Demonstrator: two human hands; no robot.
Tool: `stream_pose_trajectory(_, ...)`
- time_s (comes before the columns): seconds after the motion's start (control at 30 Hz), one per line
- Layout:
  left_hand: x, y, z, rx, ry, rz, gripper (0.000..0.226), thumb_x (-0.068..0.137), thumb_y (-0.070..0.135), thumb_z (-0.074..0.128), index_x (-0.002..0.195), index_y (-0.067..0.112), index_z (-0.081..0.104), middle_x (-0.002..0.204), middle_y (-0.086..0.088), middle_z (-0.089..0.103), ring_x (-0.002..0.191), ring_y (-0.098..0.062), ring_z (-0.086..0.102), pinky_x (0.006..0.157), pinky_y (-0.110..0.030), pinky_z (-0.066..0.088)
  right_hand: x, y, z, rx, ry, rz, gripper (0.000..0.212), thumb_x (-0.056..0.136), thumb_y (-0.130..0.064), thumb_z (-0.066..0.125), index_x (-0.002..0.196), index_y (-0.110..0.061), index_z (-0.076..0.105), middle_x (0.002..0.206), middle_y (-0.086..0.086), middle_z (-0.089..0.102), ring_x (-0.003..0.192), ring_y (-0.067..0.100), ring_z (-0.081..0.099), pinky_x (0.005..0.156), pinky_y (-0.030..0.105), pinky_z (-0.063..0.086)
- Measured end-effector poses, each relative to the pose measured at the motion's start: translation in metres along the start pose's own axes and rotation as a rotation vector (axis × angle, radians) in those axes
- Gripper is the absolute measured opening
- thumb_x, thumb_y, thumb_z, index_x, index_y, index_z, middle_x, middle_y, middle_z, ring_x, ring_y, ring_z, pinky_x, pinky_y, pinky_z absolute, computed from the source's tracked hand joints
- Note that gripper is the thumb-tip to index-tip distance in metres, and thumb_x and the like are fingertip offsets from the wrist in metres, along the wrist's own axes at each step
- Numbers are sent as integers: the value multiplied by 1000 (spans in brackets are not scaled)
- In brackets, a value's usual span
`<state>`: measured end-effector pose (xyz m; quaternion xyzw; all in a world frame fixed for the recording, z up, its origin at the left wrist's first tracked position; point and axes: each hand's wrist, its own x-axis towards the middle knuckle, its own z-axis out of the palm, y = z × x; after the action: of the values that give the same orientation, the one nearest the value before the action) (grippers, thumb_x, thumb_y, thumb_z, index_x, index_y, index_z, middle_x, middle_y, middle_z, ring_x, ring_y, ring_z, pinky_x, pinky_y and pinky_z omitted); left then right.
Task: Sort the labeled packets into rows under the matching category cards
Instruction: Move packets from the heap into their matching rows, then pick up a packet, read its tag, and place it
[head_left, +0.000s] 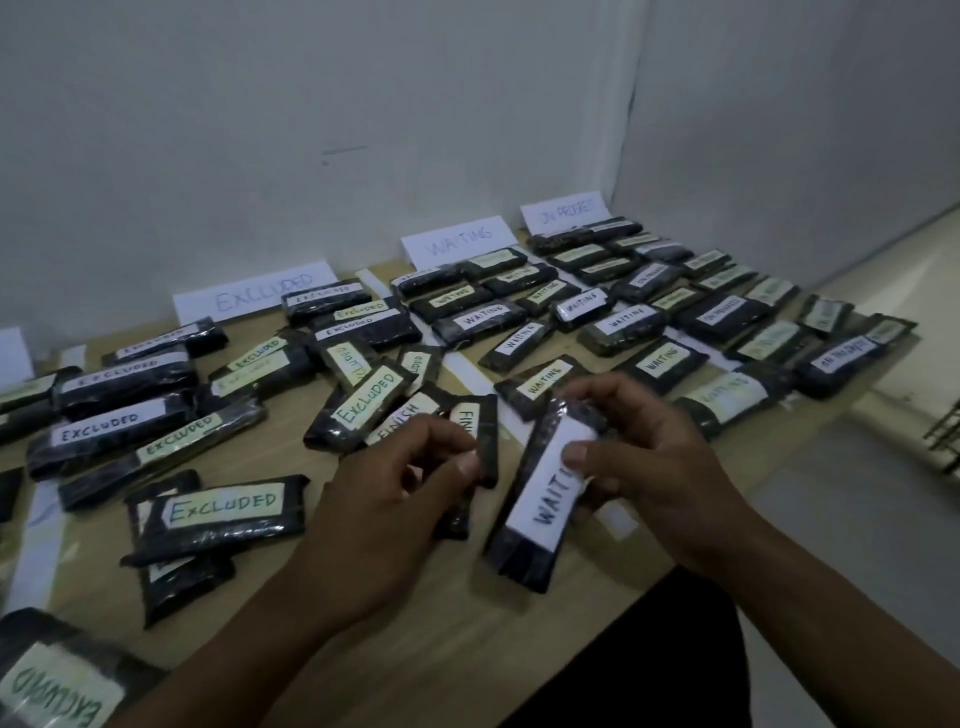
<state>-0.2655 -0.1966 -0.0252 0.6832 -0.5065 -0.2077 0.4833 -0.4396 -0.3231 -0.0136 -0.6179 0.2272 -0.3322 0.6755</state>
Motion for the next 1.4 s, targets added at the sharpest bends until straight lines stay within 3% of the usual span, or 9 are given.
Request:
stream_pose_trajectory(0.13,0,-18,0,505,-126,171,27,78,61,42,94,45,58,101,29,56,101,5,48,84,-25,41,5,-8,-42,-155,326,-13,24,78,8,66,87,-11,54,78,10,66,55,23,63,42,31,50)
stream_pose_trajectory(0.27,-1,-28,7,649,-164,184,31,79,60,37,98,45,58,105,29,51,103,4,42,83,-20,33,1,-5,-66,-262,415,-2,25,79,7,67,91,-3,48,76,23,63,42,22,56,38,29,44)
stream_pose_trajectory(0.4,-2,-33,13,716,-107,249,31,83,53,40,98,39,64,105,22,54,102,-2,45,79,-27,36,-8,3,-92,-387,448,40,26,77,4,69,79,-11,47,70,26,57,44,20,50,41,25,37)
stream_pose_trajectory(0.57,-4,-38,22,810,-83,297,29,85,47,42,97,33,65,106,14,52,103,-11,47,80,-28,30,-26,20,-107,-709,424,46,20,79,-11,68,80,-20,51,71,7,68,66,25,61,58,32,40)
stream_pose_trajectory(0.7,-5,-40,24,825,-67,308,28,85,44,43,97,31,65,106,13,52,102,-13,48,79,-28,29,-33,27,-101,-936,441,-57,18,82,-15,66,85,-22,49,78,3,62,61,13,52,55,17,38)
stream_pose_trajectory(0.93,-5,-40,24,825,-63,317,27,85,43,43,98,31,64,105,12,52,101,-13,48,80,-28,28,-33,39,-97,-1008,513,-162,27,83,-19,63,76,-26,38,78,-5,45,68,7,46,58,26,35)
stream_pose_trajectory(1.07,-5,-37,23,773,-82,311,30,85,47,44,100,31,64,107,15,52,103,-12,48,82,-28,32,-37,35,-92,-1074,553,-271,20,81,-37,53,83,-23,40,83,-9,40,74,7,44,58,23,34)
stream_pose_trajectory(1.17,-4,-26,20,680,-83,306,28,84,50,45,102,35,62,106,20,50,103,-4,45,83,-26,33,-34,26,-72,-1104,459,-386,22,80,-42,48,82,-21,41,80,-6,40,71,14,40,58,23,34)
stream_pose_trajectory(1.4,-3,-2,-21,558,-86,267,30,83,60,39,96,42,59,96,25,54,96,4,49,83,-25,37,8,4,15,-1060,-18,-544,16,82,-35,58,78,-23,48,73,-9,47,70,10,46,60,32,41)
